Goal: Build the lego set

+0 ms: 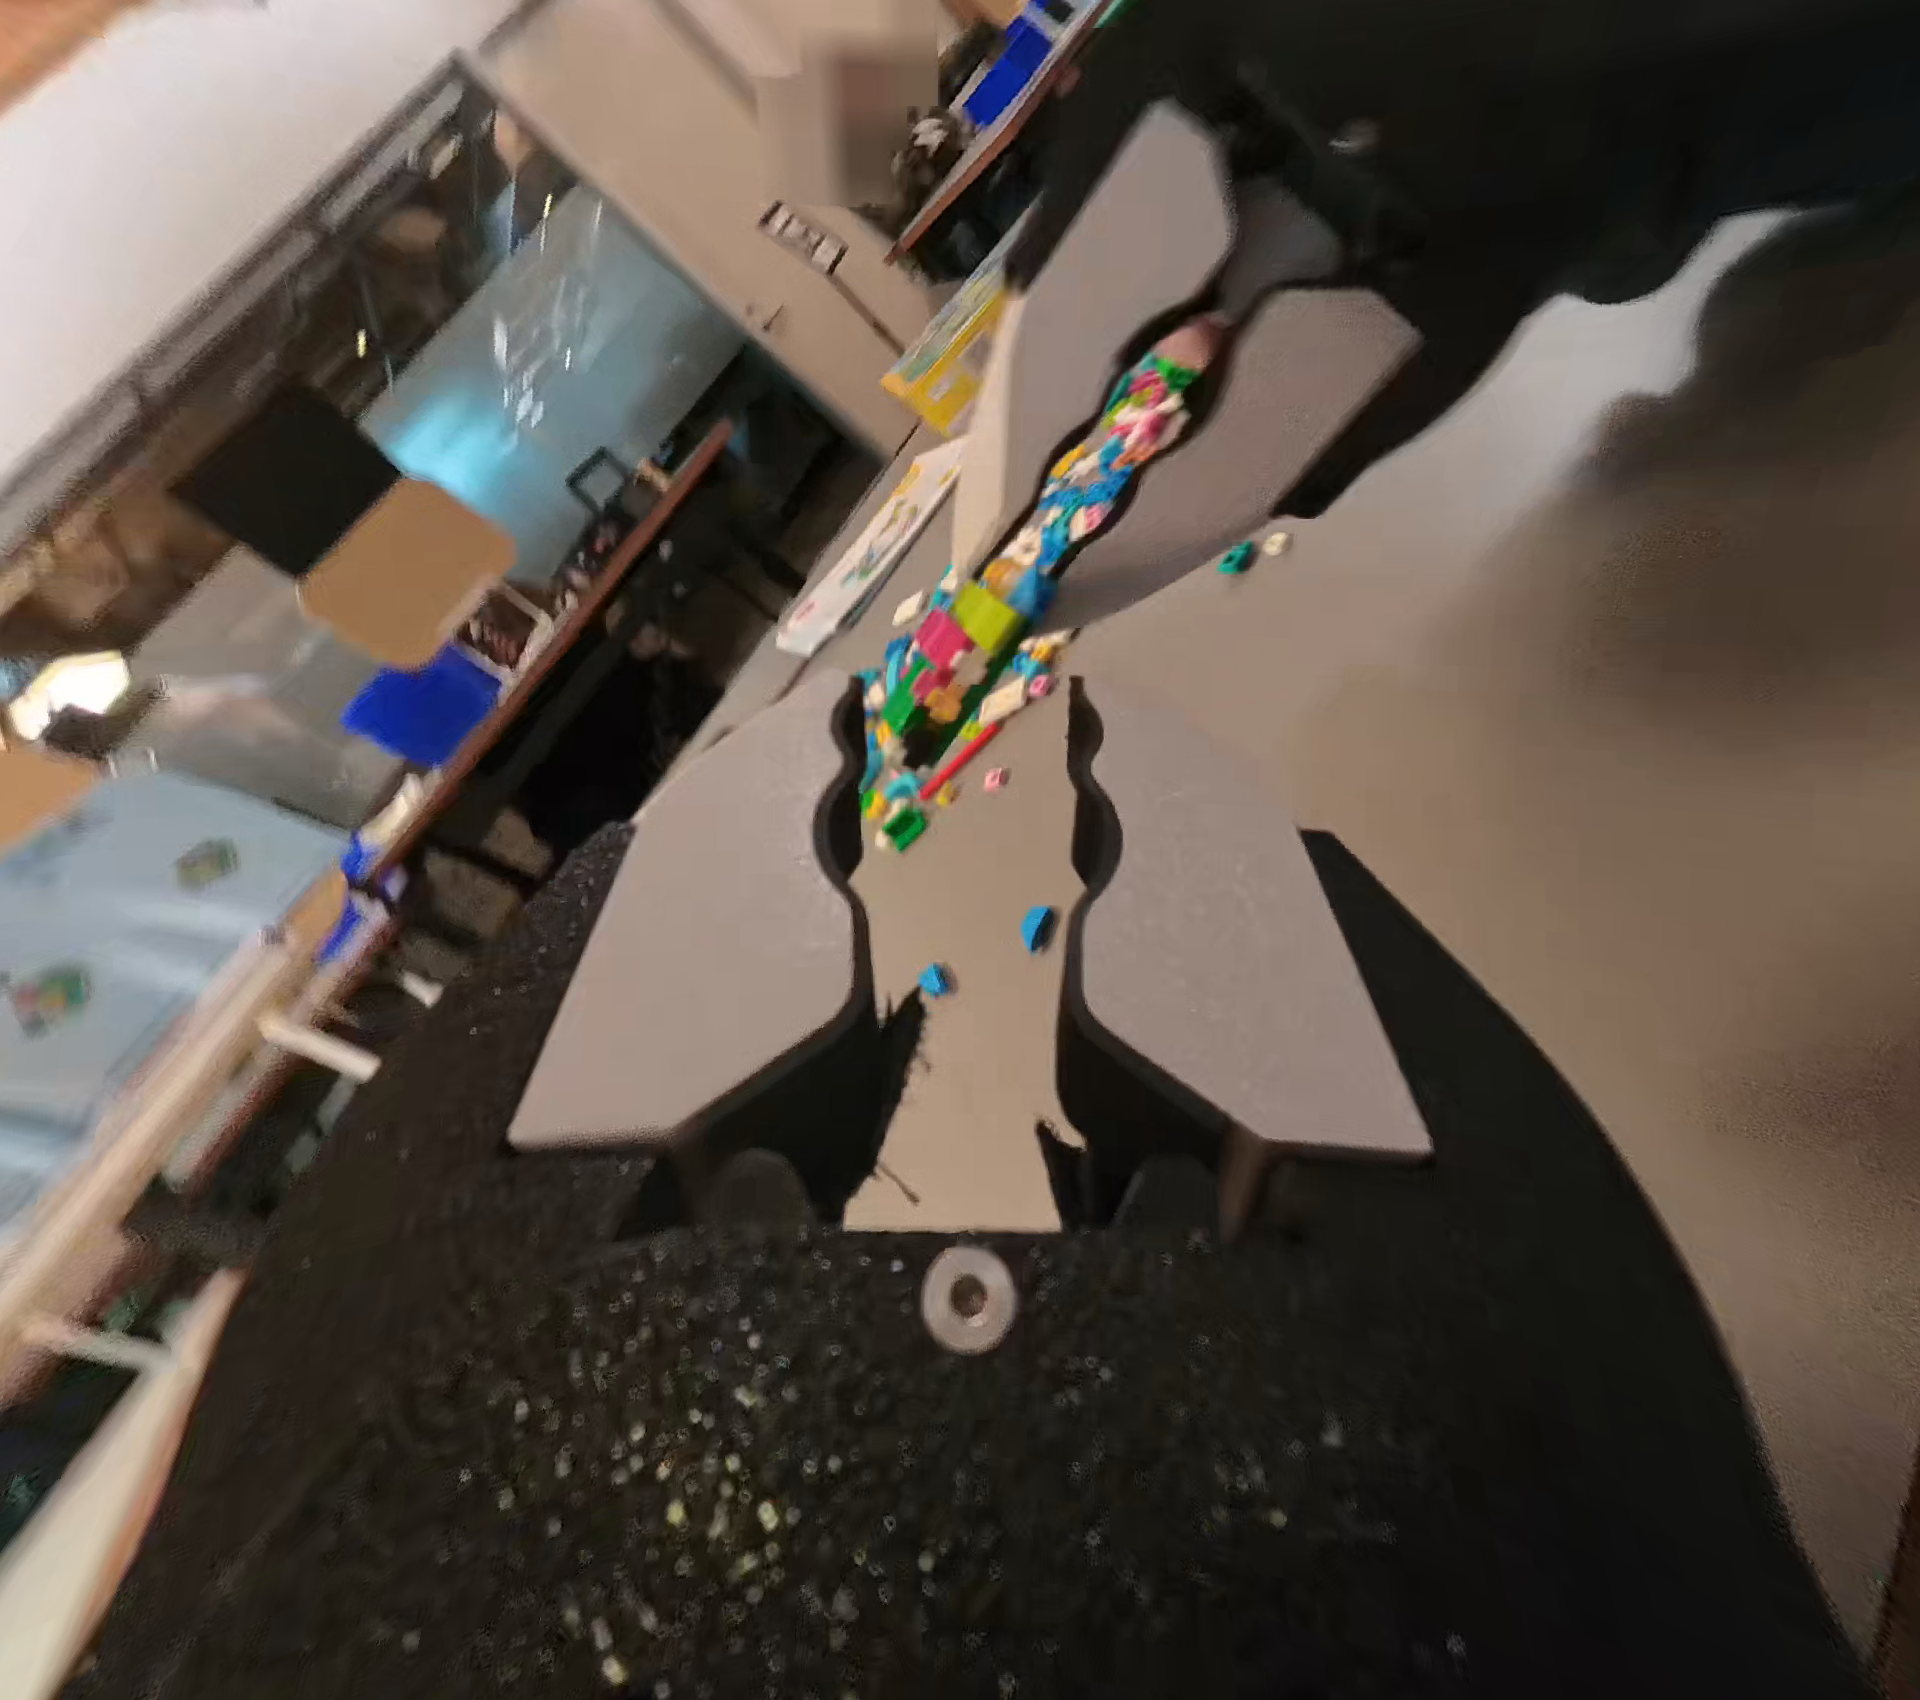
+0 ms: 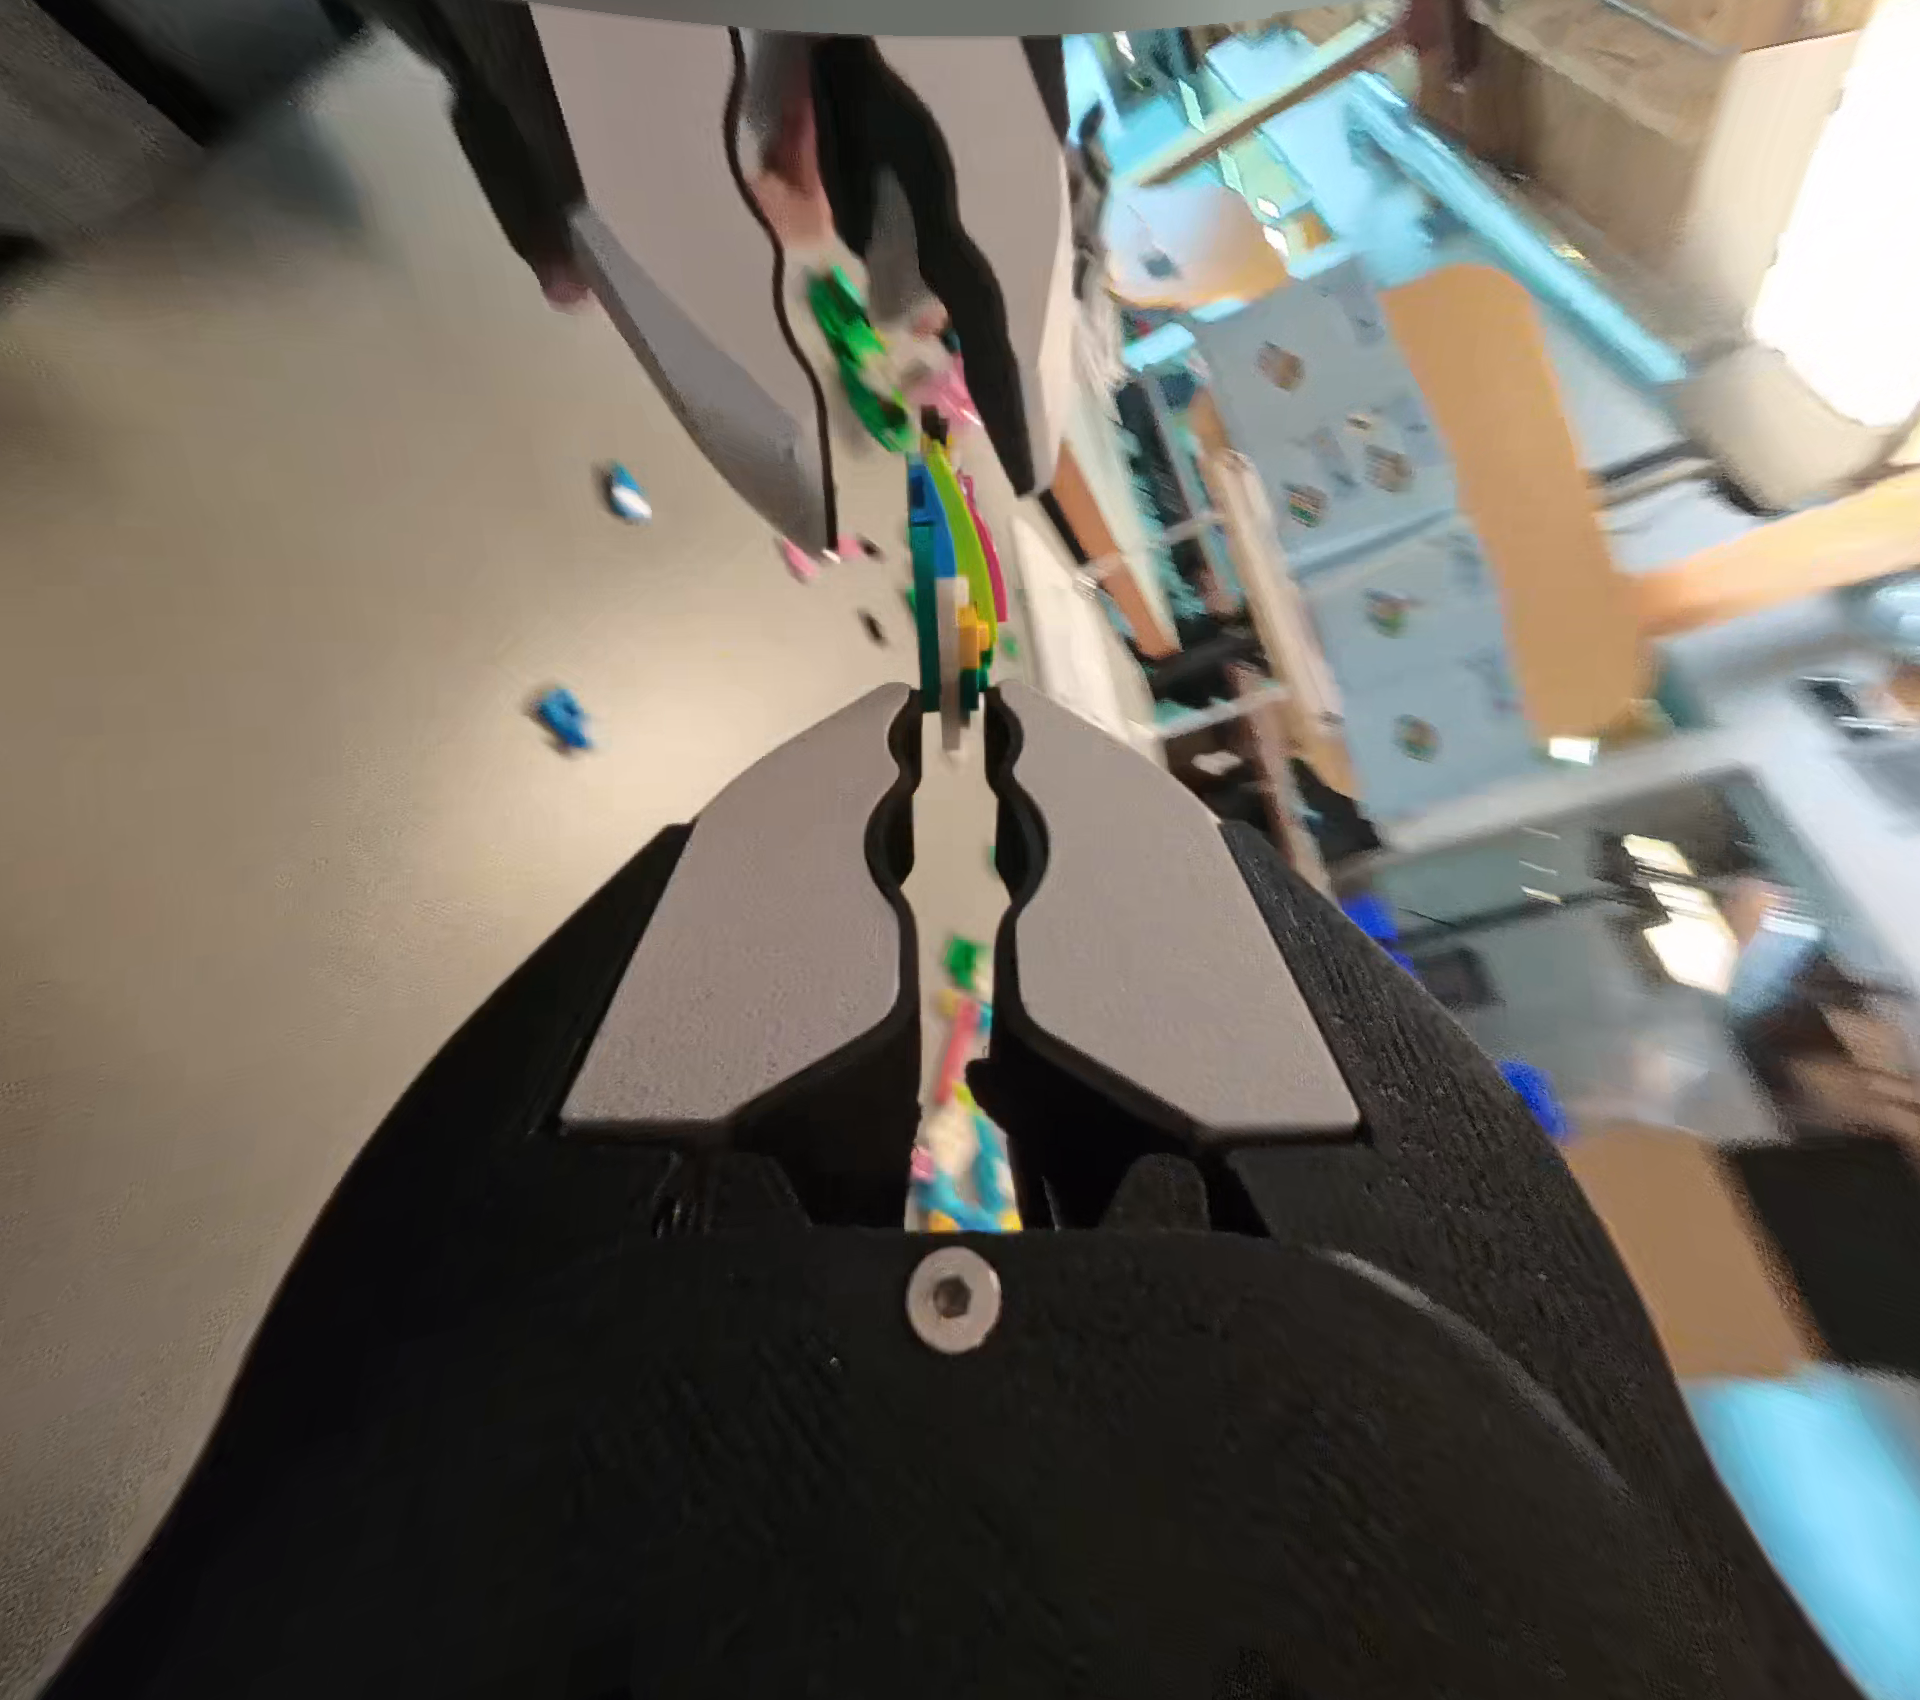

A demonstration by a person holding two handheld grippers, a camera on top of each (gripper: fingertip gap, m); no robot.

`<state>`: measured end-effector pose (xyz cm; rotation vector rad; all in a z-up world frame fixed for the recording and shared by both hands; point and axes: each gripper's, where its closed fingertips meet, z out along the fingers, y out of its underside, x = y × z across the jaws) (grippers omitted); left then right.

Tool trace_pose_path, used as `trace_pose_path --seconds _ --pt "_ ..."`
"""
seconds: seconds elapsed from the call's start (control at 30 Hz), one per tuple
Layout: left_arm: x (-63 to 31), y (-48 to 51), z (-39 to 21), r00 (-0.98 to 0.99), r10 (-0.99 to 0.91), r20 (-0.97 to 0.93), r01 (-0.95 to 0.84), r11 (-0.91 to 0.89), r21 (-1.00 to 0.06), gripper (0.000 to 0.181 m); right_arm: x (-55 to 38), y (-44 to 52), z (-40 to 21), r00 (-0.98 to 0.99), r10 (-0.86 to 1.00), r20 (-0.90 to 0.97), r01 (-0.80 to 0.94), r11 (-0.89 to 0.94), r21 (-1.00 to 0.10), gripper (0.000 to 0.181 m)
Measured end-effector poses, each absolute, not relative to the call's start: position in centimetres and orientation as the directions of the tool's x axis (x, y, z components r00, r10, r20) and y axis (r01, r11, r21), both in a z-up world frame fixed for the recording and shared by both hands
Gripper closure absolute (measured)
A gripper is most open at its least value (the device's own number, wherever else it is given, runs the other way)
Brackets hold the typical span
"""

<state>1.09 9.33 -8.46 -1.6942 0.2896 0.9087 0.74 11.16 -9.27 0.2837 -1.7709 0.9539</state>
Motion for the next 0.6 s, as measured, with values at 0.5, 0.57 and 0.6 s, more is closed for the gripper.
trace_pose_path --seconds 0.5,0.57,0.6 --pt "-1.1 10.3 -10.8 0.858 0.424 -0.288 -0.147 -0.334 -0.931 0.132 -1.2 11.5 -9.6 0.076 -0.052 0.996 -0.499 0.862 0.083 0.172" --pt "-1.2 10.1 -10.8 0.857 0.426 -0.29 -0.144 -0.342 -0.929 0.138 -1.1 11.3 -9.7 0.078 -0.059 0.995 -0.496 0.864 0.09 0.172" --pt "-1.2 10.0 -10.8 0.855 0.425 -0.298 -0.151 -0.345 -0.926 0.138 -1.2 11.3 -9.8 0.073 -0.057 0.996 -0.495 0.865 0.085 0.172"
